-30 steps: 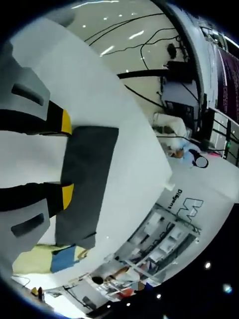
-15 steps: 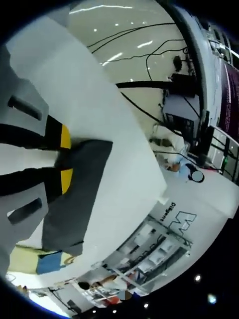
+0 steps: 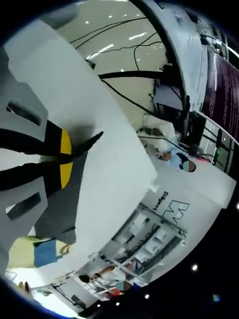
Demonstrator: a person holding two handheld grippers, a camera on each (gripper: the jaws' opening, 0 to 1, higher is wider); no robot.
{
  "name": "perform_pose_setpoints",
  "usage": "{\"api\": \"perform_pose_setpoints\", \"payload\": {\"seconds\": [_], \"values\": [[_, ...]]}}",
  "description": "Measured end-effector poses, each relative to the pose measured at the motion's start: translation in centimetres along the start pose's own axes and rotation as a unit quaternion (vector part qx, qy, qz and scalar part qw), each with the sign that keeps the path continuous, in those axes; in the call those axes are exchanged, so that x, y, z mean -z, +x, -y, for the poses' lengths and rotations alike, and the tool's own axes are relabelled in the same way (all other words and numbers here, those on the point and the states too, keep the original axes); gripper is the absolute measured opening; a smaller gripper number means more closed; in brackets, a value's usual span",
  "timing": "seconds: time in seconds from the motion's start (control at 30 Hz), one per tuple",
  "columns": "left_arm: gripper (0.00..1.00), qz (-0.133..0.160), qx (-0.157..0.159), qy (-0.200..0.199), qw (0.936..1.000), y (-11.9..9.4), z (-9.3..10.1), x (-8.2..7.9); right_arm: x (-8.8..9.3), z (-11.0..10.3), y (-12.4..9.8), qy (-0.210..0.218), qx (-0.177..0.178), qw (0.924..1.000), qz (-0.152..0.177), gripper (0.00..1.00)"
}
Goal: Fold the garment on the visible template until the final outline fits inside the template.
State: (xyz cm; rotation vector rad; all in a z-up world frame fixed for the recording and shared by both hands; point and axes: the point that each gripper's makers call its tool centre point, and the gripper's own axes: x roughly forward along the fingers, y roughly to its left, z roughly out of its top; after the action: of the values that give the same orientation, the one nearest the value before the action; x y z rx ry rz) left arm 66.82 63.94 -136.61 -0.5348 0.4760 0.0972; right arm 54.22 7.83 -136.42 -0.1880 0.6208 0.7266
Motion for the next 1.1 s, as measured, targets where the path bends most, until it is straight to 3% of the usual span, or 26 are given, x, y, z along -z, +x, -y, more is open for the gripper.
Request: {"api": "perform_pose_setpoints", "payload": {"seconds": [0.33, 0.6, 0.73, 1.1], "values": [[0.01, 0.023, 0.090, 0.036, 0.9950, 0.3, 9.1, -4.0, 0.8, 0.0, -0.2, 0.012, 0.002, 0.9999, 0.011, 0.22], [0.01, 0.019, 0.169, 0.076, 0.9824, 1.3, 17.8, -5.7, 1.5, 0.1, -0.7, 0.019, 0.001, 0.9995, 0.024, 0.30], [0.01, 0.009, 0.201, 0.094, 0.9751, 1.6, 21.4, -5.5, 1.9, 0.1, -1.0, 0.020, 0.000, 0.9994, 0.027, 0.35], [0.01, -0.037, 0.290, 0.154, 0.9439, 1.8, 31.8, -2.3, 2.9, 0.3, -1.7, 0.026, -0.002, 0.9989, 0.038, 0.44]]}}
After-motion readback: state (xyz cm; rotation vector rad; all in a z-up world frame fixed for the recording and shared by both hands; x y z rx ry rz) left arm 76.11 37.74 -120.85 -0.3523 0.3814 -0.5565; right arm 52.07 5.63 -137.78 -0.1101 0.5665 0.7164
